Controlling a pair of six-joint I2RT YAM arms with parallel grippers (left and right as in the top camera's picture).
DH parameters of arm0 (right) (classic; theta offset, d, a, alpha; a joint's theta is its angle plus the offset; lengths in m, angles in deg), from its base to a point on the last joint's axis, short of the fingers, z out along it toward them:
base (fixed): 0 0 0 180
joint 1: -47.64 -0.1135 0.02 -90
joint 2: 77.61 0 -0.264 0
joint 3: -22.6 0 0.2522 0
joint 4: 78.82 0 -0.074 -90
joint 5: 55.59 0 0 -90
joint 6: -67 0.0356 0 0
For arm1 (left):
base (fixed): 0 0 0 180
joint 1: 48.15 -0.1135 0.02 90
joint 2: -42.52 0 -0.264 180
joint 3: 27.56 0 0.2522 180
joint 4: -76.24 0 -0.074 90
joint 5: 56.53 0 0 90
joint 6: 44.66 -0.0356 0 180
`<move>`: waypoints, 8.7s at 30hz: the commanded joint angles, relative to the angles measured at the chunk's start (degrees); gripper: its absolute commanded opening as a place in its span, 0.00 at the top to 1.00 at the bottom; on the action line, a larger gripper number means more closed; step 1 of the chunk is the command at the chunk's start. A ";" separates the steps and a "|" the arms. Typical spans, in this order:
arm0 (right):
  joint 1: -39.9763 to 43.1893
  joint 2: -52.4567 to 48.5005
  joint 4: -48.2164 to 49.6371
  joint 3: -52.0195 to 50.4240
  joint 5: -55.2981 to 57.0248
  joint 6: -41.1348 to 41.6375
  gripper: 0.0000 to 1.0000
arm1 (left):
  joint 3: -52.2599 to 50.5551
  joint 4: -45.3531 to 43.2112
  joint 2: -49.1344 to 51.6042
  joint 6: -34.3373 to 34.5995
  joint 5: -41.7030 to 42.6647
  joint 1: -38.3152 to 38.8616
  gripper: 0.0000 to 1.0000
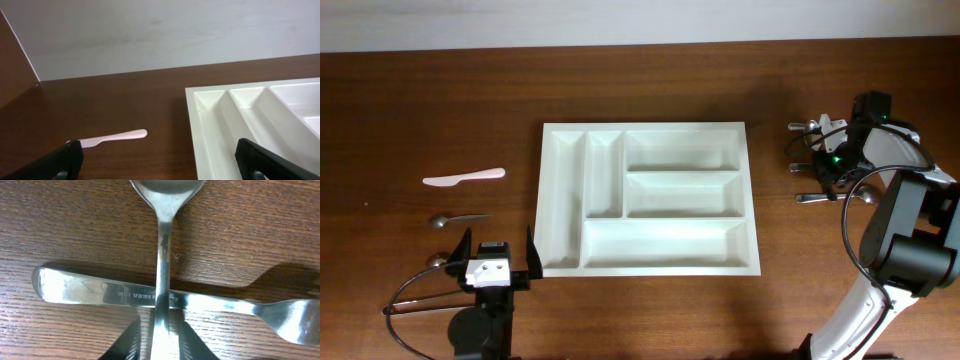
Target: Pack container
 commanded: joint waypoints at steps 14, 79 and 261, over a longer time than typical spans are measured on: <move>0.22 -2.56 0.13 0.09 2.10 0.72 0.96 | -0.11 0.31 -0.50 -0.92 0.07 -0.17 0.01; -37.40 -2.58 -24.85 36.94 -3.85 84.70 0.96 | -0.11 0.31 -0.50 -0.92 0.07 -0.17 0.01; 5.25 -2.29 -24.24 12.92 2.36 84.26 0.96 | -0.11 0.31 -0.50 -0.92 0.07 -0.17 0.01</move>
